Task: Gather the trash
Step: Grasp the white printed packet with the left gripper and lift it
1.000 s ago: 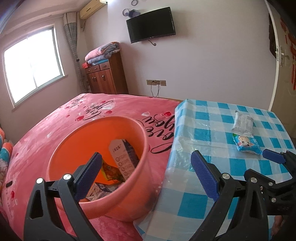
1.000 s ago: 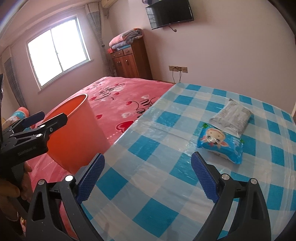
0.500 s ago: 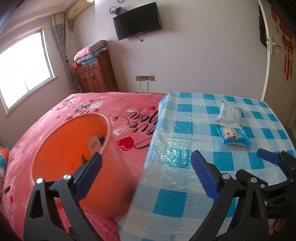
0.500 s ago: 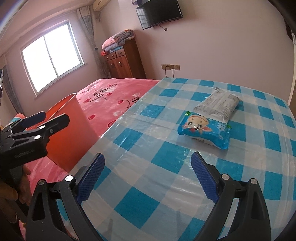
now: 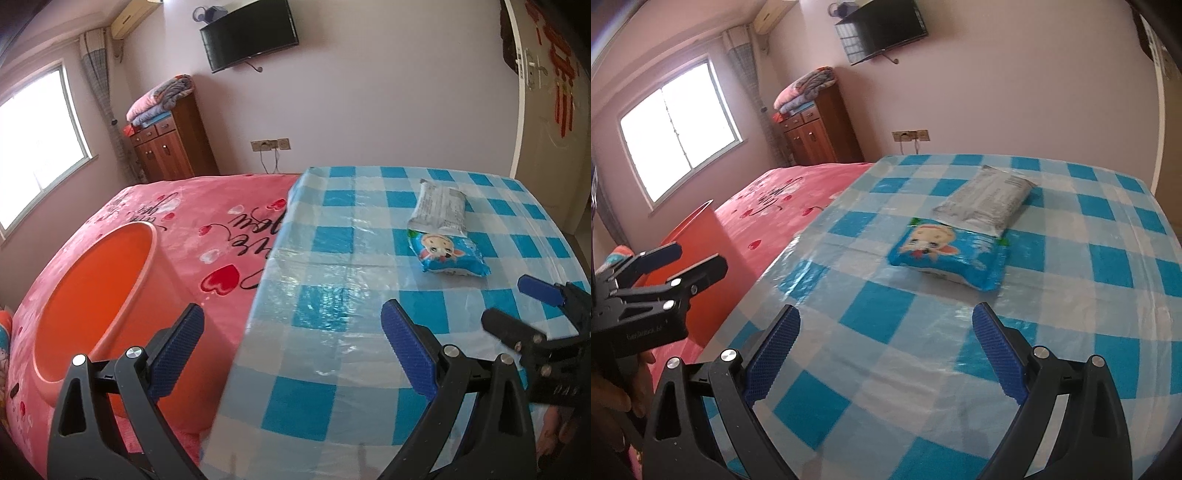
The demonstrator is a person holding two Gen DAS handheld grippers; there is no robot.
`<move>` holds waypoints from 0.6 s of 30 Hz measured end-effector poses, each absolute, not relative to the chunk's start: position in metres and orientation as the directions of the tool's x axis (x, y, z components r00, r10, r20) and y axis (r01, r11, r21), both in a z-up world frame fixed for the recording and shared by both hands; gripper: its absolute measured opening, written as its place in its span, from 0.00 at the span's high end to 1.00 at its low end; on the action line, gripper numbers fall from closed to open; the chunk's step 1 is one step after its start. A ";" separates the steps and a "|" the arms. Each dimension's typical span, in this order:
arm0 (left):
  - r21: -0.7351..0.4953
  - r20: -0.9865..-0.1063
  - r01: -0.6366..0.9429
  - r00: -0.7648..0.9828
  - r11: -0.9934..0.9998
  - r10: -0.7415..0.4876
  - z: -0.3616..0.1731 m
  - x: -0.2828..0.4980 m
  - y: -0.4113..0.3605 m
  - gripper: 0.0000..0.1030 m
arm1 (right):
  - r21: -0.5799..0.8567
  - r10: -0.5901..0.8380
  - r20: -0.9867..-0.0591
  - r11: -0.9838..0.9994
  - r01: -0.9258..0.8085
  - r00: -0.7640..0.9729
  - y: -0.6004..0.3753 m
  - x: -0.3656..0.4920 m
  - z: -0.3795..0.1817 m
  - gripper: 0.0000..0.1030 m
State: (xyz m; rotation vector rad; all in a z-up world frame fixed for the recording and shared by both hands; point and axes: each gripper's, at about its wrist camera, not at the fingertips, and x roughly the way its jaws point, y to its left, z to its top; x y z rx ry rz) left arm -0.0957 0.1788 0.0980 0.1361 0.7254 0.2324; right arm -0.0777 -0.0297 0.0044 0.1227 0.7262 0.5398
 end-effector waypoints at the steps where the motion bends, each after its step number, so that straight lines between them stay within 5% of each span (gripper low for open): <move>1: 0.201 -0.644 -0.153 0.723 0.968 0.248 0.096 -0.093 0.176 0.06 | 0.299 0.505 -0.600 0.861 -0.411 0.621 -0.036 -0.074 0.003 0.09; 18: 0.122 -0.711 0.090 0.703 0.988 0.024 0.080 -0.010 0.101 0.06 | 0.418 0.453 -0.613 0.881 -0.221 0.647 -0.126 -0.027 -0.022 0.09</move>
